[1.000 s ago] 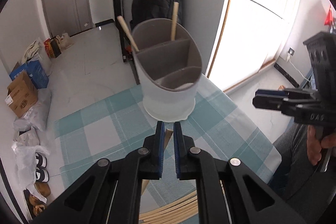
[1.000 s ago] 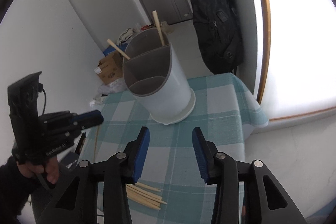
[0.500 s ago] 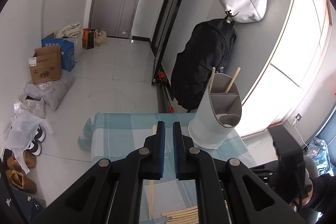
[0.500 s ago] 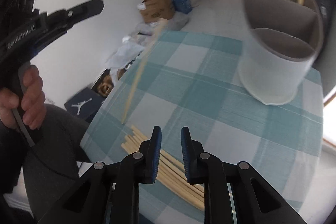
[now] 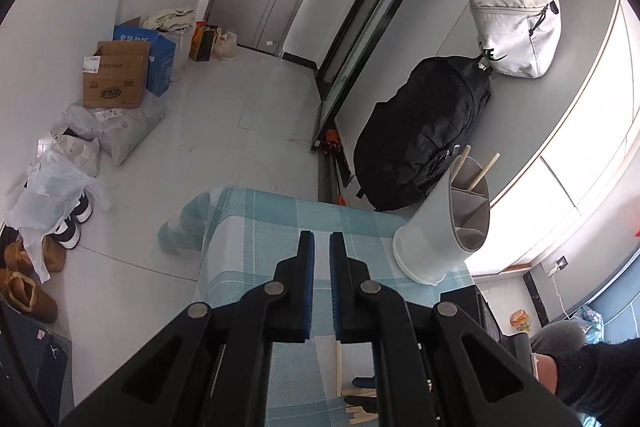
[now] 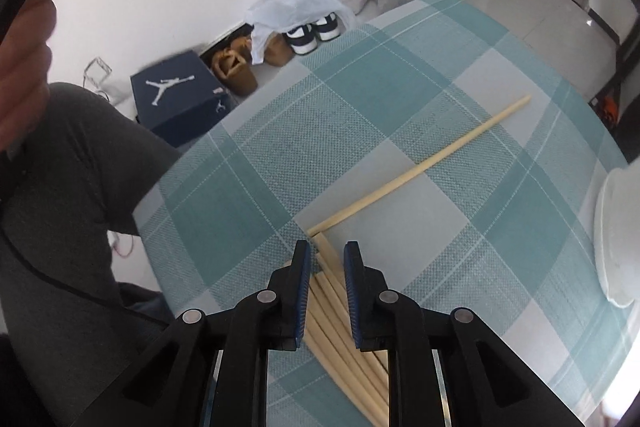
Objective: Organize utensils
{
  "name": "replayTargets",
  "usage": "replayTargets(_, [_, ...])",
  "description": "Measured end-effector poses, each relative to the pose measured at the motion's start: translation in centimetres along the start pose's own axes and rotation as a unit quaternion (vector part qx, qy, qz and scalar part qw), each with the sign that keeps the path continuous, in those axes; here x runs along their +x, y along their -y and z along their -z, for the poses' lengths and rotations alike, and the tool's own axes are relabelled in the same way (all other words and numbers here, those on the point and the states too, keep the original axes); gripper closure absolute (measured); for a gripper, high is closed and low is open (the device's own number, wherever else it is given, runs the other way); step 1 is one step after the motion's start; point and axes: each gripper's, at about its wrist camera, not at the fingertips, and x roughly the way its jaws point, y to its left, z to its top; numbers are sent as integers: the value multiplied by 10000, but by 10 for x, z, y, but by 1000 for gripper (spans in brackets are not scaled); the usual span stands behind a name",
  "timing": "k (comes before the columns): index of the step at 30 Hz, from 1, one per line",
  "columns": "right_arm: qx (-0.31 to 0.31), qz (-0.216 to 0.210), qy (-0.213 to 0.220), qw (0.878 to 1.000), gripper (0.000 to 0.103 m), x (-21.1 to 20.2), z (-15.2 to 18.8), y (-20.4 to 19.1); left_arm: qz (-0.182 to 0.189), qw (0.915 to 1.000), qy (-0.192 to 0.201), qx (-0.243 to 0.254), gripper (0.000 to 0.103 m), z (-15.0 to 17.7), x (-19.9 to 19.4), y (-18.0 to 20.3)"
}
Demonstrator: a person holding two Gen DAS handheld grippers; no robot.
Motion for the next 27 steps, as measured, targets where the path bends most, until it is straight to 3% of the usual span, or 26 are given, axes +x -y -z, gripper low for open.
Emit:
replayTargets(4, [-350,252,-101,9990,86,7,-7,-12,-187,9998,-90,32,95,4,1,-2])
replayTargets(10, [-1002,679,-51,9926,94,13,-7,-29,-336,9990,-263,-87,95,5,4,-9])
replayTargets(17, [-803,838,316,9927,95,0,-3,-14,-419,9981,-448,-1,95,9,10,-7])
replayTargets(23, [-311,797,1100,9902,95,-53,5,4,-592,9947,-806,220,95,15,27,1])
replayTargets(27, [244,771,1776,9808,96,-97,20,25,-710,9909,-1078,376,95,20,41,8])
